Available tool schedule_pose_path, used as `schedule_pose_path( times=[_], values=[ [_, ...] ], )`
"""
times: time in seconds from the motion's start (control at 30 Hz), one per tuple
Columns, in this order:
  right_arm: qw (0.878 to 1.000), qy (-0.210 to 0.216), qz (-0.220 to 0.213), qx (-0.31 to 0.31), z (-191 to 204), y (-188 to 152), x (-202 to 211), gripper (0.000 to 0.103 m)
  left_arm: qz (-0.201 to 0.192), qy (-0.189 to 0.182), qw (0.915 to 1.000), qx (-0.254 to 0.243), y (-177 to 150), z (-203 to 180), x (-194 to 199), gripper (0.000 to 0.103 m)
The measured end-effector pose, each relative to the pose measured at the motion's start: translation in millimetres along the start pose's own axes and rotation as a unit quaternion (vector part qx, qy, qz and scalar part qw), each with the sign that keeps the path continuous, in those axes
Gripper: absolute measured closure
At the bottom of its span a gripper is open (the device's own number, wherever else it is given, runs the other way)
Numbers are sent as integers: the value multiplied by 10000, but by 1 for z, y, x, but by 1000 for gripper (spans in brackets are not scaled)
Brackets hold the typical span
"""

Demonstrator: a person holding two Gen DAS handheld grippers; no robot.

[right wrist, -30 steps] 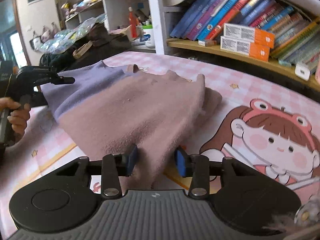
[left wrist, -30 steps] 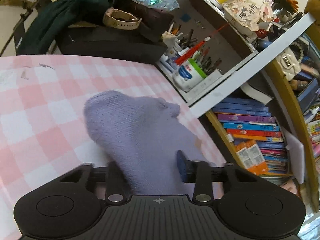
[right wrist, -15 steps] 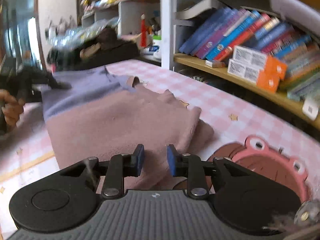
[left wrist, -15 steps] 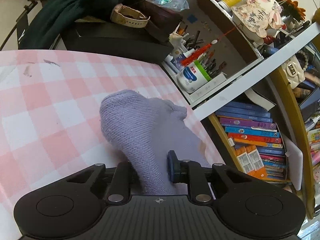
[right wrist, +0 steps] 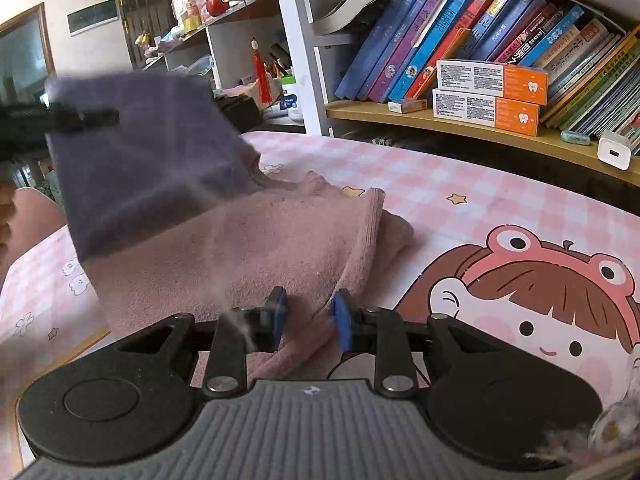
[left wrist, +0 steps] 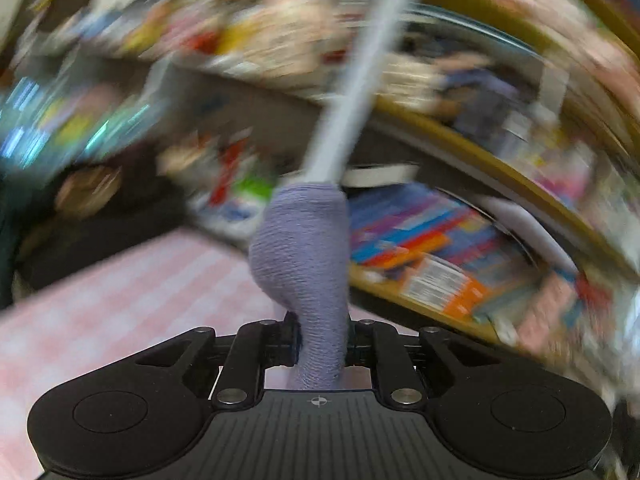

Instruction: Fold clothes

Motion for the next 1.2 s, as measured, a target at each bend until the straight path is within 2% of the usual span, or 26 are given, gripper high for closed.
schedule_pose_path(
  times=[0.03, 0.07, 0.1, 0.13, 0.17, 0.23, 0.27, 0.33, 0.4, 0.43, 0.53, 0.67, 0.77, 0.87, 0.9, 1.0, 1.03, 1.07, 1.13, 1.2],
  values=[
    [10000, 4, 2, -1, 0, 0, 0, 78, 5, 51, 9985, -549, -2, -24, 2, 88],
    [10000, 21, 6, -13, 0, 0, 0, 77, 58, 118, 9931, -1162, -9, -49, 1, 87],
    [10000, 46, 7, -29, -2, 0, 0, 76, 169, 204, 9827, -1834, -18, -75, -1, 86],
    [10000, 71, 9, -45, -3, 0, 0, 76, 386, 333, 9636, -2624, -35, -101, -7, 77],
    [9999, 106, 11, -69, -3, 0, 0, 76, 603, 452, 9392, -3349, -55, -124, -13, 73],
    [9998, 163, 13, -115, -4, -1, 0, 75, 926, 533, 8935, -4362, -94, -153, -25, 72],
    [9997, 191, 13, -145, -5, -1, 0, 75, 1023, 565, 8773, -4655, -108, -161, -30, 67],
    [9994, 257, 15, -212, -6, -2, 0, 75, 1063, 655, 8688, -4791, -121, -167, -36, 54],
    [9991, 310, 19, -272, -6, -2, 0, 75, 1104, 745, 8600, -4925, -133, -172, -43, 53],
    [9990, 333, 23, -299, -6, -2, 0, 75, 1126, 734, 8606, -4913, -135, -173, -45, 51],
    [9987, 328, 36, -386, -6, -2, 2, 72, 1235, 409, 8827, -4515, -125, -165, -46, 46],
    [9948, 430, -164, -910, -19, -6, 27, 66, 1315, -381, 9135, -3831, -108, -148, -21, 35],
    [9789, 1000, -489, -1711, -34, -17, 53, 49, 1190, -989, 9330, -3250, -90, -122, 11, 21],
    [9584, 1572, -544, -2320, -35, -25, 64, 34, 816, -1192, 9530, -2663, -65, -89, 32, 20],
    [9512, 1749, -524, -2487, -34, -26, 66, 33, 707, -1206, 9587, -2477, -57, -80, 36, 20],
    [9423, 1762, -341, -2826, -18, -23, 62, 34, 630, -1088, 9671, -2212, -40, -62, 26, 23],
    [9406, 1743, -330, -2895, -12, -21, 62, 35, 679, -1047, 9678, -2188, -39, -59, 19, 26],
    [9377, 1761, -302, -2979, -6, -18, 60, 36, 800, -1018, 9665, -2217, -41, -58, 9, 42],
    [9366, 1675, -233, -3068, 5, -13, 56, 36, 1040, -959, 9634, -2275, -46, -56, -10, 60],
    [9393, 1473, -59, -3099, 15, -9, 47, 40, 1241, -994, 9606, -2278, -54, -54, -24, 63]
  ],
)
Point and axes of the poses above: each gripper's, at about its wrist camera, not at the fingertips, and x roughly against the way its jaws point, z to its left, y to its top, the point moved 4 cm from there along -x, roughly the way its jaws point, and after that the axes turned 15 degrees about z, right-handed, at the moved point
